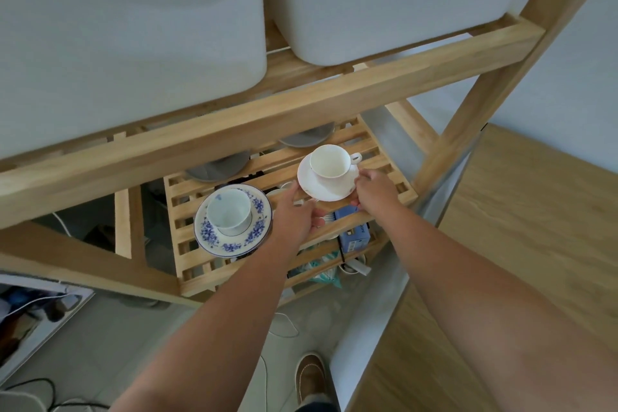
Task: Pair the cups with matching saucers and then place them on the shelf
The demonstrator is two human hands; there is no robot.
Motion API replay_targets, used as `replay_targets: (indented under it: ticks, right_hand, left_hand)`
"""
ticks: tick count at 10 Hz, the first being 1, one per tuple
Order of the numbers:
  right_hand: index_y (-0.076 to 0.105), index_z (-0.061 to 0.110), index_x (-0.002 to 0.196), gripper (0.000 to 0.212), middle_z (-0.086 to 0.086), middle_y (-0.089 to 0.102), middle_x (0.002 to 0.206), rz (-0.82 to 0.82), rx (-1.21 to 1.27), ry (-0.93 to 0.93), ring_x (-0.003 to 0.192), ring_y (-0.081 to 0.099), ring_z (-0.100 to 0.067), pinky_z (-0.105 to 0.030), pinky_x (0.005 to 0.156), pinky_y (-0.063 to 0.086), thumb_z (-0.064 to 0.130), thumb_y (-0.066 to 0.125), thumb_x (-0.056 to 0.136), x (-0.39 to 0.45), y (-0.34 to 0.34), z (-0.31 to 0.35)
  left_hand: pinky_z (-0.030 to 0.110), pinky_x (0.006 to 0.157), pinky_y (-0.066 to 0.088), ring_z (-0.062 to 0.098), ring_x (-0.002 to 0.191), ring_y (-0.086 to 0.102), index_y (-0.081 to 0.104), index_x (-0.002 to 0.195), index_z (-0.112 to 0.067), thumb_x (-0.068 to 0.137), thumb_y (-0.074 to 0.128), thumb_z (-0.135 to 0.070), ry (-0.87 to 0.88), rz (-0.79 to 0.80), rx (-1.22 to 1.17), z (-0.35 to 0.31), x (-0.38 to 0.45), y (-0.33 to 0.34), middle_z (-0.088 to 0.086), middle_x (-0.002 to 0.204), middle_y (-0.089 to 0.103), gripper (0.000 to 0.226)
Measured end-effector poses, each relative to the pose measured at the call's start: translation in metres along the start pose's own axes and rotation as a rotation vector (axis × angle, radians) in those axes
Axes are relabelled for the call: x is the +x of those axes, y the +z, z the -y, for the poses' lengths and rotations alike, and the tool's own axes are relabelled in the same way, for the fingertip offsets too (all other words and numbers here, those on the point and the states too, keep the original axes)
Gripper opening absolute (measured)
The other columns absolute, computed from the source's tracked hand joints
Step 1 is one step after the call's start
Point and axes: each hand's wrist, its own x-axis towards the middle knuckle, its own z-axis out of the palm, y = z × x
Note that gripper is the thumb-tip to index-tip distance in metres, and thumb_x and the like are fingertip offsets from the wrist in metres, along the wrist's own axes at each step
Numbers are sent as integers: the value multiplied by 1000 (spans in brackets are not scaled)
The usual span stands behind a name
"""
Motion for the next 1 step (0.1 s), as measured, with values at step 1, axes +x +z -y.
replay_targets:
  ticks: [1]
  right_hand:
    - [47, 24, 137, 44, -8, 69, 94, 17, 18, -1, 58, 64, -14, -31, 62, 58, 19, 42, 93, -14, -2, -11]
  left_hand:
    - [27, 71, 59, 19, 80, 70, 38, 146, -31, 93, 55, -12, 34, -77, -11, 12, -13, -3, 11, 93, 74, 58]
